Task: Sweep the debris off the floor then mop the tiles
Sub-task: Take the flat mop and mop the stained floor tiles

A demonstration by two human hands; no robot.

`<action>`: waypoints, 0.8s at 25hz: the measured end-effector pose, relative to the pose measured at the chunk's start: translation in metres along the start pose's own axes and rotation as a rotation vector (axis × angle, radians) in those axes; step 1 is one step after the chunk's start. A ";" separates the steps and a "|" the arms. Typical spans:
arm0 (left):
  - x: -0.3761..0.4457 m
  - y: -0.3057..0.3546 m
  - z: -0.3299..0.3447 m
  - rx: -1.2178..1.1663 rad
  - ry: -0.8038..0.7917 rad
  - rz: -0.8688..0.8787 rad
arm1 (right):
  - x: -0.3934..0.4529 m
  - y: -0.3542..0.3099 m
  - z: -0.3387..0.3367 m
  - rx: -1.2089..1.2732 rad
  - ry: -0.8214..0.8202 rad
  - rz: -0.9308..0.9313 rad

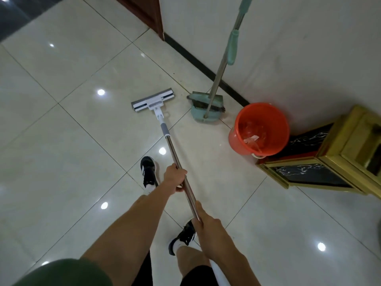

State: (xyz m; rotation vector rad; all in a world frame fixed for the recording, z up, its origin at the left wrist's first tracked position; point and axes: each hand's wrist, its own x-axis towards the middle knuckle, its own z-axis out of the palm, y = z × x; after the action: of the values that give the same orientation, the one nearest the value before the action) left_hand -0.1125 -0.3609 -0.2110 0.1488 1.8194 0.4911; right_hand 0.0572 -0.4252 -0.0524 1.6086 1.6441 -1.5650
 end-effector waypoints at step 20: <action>0.185 0.211 -0.221 -0.259 0.121 0.018 | 0.231 -0.253 -0.014 0.097 0.159 -0.204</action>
State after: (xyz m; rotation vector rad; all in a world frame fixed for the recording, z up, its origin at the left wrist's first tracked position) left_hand -0.4084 -0.1619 -0.2403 -0.0426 1.8542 0.7571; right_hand -0.2209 -0.2408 -0.1306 1.6980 1.8954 -1.6756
